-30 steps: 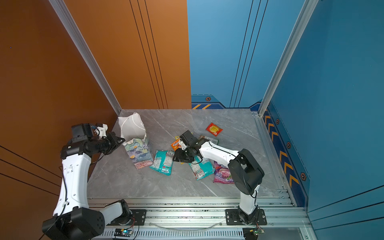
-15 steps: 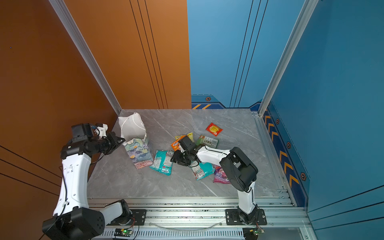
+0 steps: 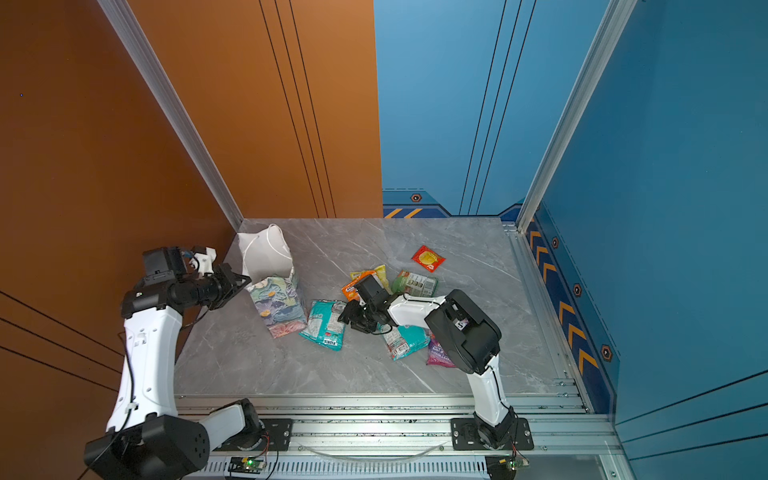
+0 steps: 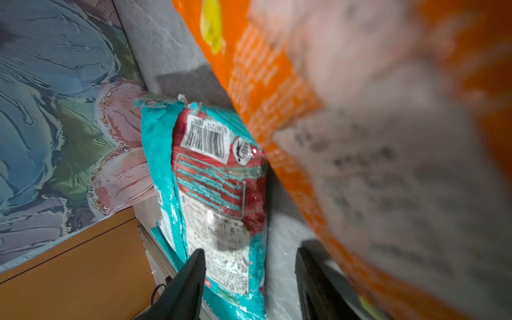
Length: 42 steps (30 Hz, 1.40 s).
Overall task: Place the snacks into the paper bag
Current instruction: Pick up the snack at the center of the table.
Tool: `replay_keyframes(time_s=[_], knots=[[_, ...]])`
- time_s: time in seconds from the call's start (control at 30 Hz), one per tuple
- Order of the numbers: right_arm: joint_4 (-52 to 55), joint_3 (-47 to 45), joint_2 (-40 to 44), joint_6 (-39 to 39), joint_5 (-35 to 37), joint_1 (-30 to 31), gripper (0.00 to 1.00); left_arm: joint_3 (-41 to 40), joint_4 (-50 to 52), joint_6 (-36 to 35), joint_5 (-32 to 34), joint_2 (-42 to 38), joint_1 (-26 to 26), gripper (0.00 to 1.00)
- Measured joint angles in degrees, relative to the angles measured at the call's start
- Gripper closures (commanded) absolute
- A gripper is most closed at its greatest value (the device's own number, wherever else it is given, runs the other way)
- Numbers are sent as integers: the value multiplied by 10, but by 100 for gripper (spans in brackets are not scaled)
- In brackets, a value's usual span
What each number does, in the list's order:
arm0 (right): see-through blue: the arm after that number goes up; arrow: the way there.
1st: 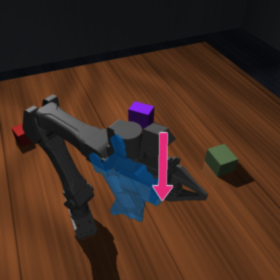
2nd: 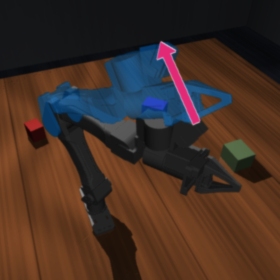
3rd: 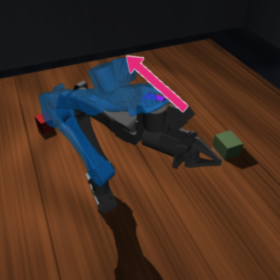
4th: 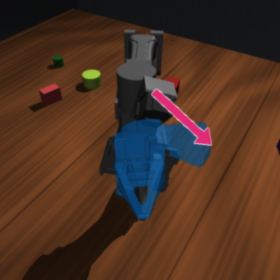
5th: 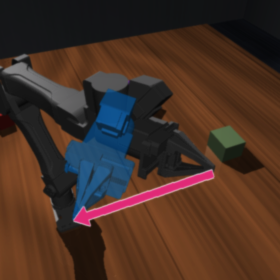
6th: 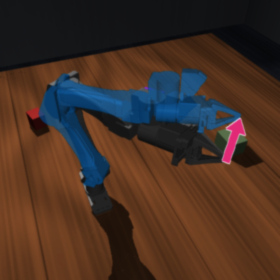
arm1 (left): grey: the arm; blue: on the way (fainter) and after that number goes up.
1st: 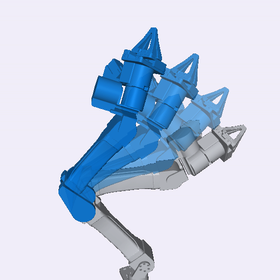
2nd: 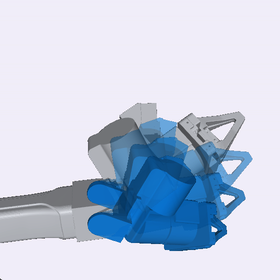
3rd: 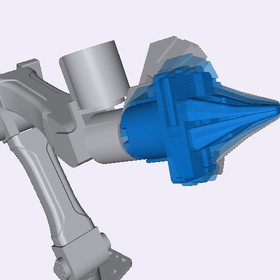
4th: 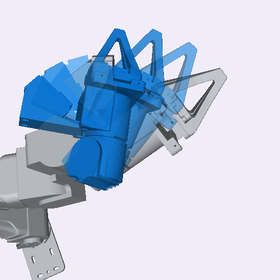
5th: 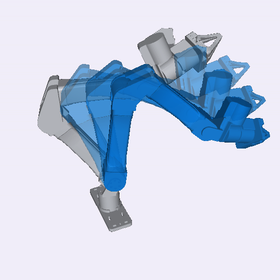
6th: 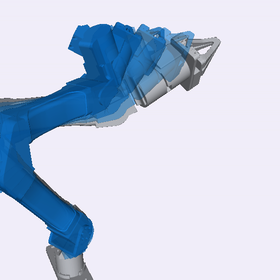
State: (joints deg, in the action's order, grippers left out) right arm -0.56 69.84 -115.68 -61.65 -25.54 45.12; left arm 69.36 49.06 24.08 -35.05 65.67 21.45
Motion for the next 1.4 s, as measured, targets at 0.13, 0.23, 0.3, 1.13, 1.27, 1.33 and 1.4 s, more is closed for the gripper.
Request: replay_keyframes(time_s=[0.13,0.23,0.3,1.13,1.27,1.33,1.4], knots=[[-16,9,-11,-11,0,0,46,0,0,0,-2,0,0,100],[-25,11,-15,-19,-2,0,47,0,0,0,-2,0,0,100],[-36,11,-17,-28,-3,0,47,0,0,0,-2,0,0,100],[-44,34,-6,-33,-12,-14,100,-6,0,0,-16,0,0,100],[-2,73,26,-3,-8,-16,100,-7,0,0,-21,0,0,100],[16,92,44,12,0,-16,100,-7,0,0,-23,0,-1,100],[37,112,63,31,8,-16,100,-7,0,0,-25,0,-4,100]])
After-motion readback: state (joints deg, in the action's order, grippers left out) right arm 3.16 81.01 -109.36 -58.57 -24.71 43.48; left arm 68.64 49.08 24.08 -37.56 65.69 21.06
